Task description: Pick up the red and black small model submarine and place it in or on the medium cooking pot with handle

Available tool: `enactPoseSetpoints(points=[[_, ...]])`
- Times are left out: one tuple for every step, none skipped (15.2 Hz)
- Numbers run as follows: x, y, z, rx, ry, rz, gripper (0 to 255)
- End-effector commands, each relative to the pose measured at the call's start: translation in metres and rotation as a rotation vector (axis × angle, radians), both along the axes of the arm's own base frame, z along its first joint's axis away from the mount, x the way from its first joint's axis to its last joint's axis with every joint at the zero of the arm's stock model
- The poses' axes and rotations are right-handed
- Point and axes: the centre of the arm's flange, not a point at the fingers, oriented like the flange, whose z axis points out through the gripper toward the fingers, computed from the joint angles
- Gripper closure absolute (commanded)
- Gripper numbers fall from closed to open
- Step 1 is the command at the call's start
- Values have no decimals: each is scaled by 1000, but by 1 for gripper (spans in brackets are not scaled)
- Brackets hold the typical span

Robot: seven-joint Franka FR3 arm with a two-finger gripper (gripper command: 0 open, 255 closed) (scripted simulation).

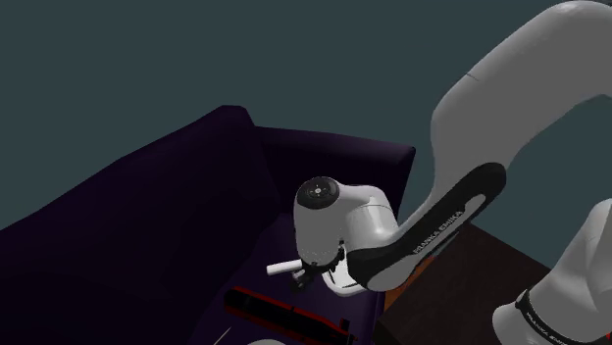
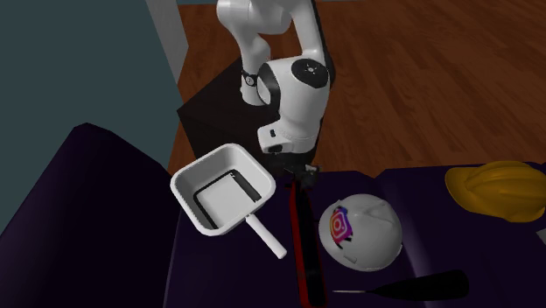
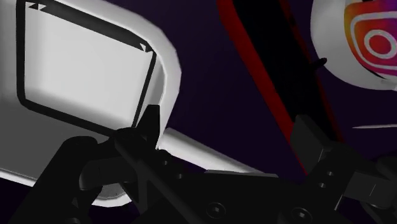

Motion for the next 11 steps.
enactPoseSetpoints(points=[[1,19,-20,-5,-4,5,0],[3,28,-29,-8,-6,8,0],[4,37,-39,-11,-7,10,0],[5,47,-48,-13,-9,13,0],[7,56,-58,-16,-10,16,0],[8,65,-68,-18,-12,18,0],[9,74,-77,-21,-13,21,0],[10,84,-87,-24,-15,24,0],[11,93,-97,-26,-16,26,0],[12,92,-102,-26,-16,26,0],[13,92,-107,-26,-16,26,0]])
